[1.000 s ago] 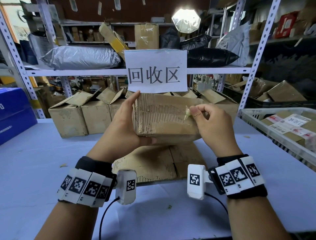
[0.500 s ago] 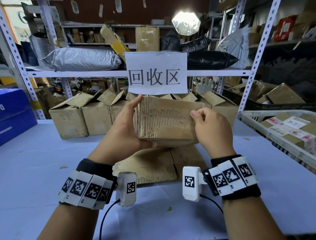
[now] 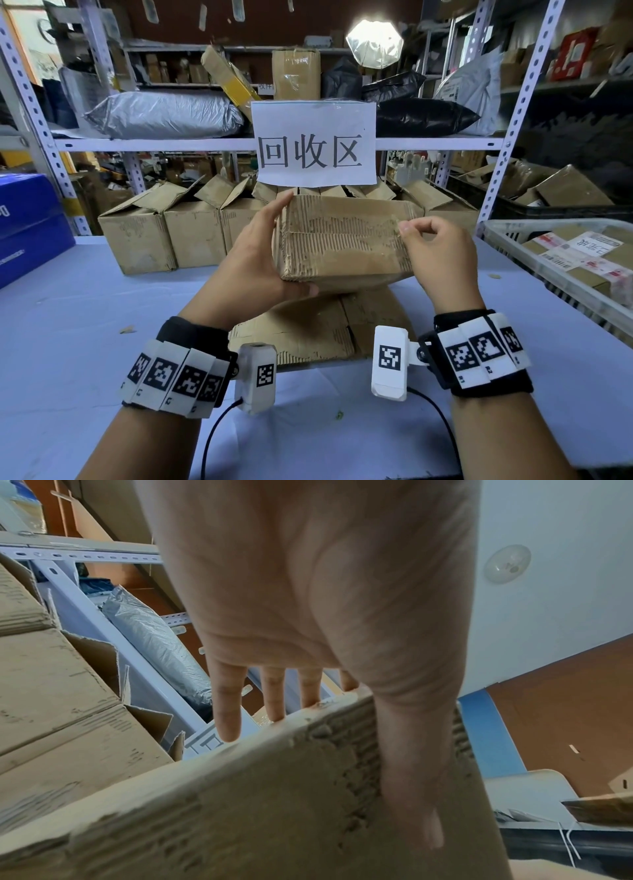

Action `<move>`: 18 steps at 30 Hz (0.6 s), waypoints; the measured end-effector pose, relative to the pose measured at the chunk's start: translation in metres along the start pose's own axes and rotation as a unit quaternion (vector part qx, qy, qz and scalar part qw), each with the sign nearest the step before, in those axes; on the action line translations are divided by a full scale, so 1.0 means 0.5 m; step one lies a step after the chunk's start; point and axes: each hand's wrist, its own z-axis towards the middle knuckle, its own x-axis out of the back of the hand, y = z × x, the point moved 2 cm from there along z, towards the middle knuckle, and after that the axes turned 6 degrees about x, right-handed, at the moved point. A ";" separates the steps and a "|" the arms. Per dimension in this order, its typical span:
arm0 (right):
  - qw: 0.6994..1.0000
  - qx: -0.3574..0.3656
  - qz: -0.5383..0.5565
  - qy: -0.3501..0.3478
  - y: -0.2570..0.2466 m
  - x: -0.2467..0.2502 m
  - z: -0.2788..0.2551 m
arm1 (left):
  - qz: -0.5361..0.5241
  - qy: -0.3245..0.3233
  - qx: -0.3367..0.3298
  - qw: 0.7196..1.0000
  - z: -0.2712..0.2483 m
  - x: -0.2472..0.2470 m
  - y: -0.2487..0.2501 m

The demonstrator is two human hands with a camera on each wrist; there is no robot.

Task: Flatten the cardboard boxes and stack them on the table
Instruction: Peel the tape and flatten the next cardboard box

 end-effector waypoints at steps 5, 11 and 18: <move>1.000 0.026 -0.002 0.009 0.007 0.011 0.005 | 0.006 -0.002 -0.004 1.000 -0.003 0.004 0.002; 0.996 0.046 -0.082 0.007 0.008 0.001 -0.002 | 0.005 -0.004 -0.003 1.000 -0.001 0.005 0.004; 0.994 0.030 -0.109 0.004 -0.006 0.000 -0.010 | 0.013 -0.017 -0.002 1.000 -0.004 0.008 0.001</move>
